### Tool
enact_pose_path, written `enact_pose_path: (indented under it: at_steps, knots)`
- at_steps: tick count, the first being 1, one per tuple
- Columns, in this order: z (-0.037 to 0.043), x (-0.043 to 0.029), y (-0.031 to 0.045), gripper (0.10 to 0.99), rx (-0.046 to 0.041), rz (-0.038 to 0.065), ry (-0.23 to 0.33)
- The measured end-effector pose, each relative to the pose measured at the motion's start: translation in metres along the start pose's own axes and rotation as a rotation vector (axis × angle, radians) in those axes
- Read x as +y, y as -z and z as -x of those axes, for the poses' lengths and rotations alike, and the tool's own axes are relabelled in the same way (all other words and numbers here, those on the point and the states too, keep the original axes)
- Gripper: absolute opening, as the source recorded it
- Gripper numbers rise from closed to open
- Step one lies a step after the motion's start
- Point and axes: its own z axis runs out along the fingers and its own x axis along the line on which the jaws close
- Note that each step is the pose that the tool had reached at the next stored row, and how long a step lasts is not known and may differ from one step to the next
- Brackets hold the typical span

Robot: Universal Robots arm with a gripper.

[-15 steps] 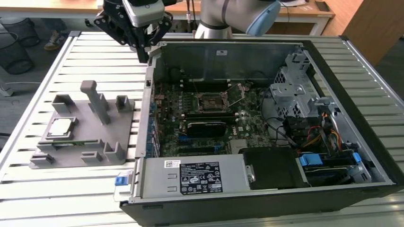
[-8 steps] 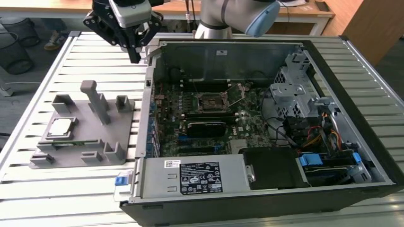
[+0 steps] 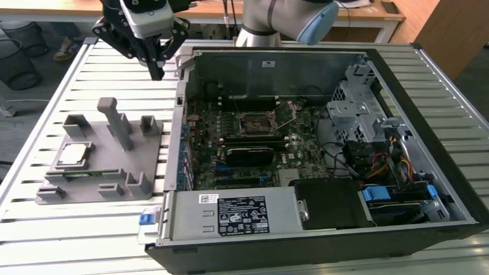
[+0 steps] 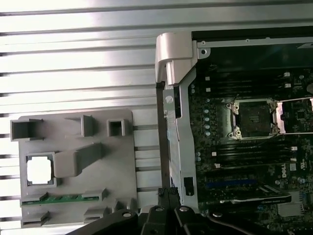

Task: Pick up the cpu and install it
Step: 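Reach for the cpu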

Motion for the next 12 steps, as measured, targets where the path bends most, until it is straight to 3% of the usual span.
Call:
enact_pose_path:
  at_steps: [6, 12]
  knots:
    - [-0.0113, -0.0016, -0.0006, 0.106, 0.0044, 0.000, 0.000]
    - [-0.0229, -0.0025, -0.0017, 0.106, 0.0253, -0.002, -0.001]
